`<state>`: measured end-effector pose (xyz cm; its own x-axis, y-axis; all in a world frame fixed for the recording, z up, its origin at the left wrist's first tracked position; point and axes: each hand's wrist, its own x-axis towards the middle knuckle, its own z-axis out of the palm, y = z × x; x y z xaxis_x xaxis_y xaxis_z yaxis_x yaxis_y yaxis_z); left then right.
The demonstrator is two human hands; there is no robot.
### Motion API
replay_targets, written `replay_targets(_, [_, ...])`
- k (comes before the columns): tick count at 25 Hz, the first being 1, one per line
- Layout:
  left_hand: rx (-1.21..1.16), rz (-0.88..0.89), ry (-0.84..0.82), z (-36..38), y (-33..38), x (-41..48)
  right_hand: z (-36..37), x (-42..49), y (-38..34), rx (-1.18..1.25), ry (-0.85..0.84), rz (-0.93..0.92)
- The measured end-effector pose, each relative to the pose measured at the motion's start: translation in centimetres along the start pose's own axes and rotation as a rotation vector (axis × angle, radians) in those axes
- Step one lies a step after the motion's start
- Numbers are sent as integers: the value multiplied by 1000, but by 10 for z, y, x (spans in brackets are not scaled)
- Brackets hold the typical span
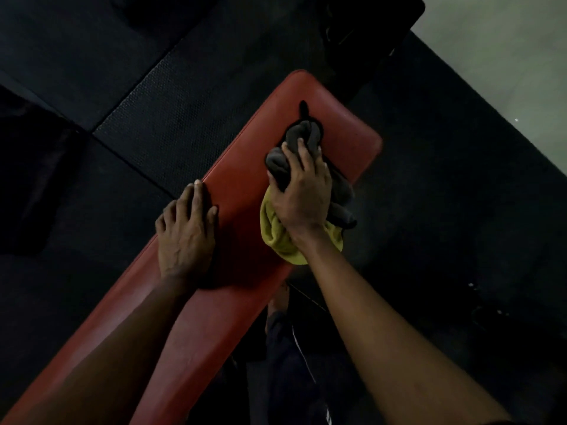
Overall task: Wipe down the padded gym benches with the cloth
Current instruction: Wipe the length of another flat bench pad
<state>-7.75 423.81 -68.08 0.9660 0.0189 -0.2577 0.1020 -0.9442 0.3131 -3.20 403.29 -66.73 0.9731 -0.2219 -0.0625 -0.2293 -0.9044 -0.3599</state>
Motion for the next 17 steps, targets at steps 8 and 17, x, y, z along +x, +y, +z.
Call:
replay_targets(8, [-73, -202, 62, 4, 25, 9, -4, -72, 47, 187, -33, -59])
replay_targets(17, [3, -119, 125, 10, 27, 5, 3, -14, 62, 417, 336, 272])
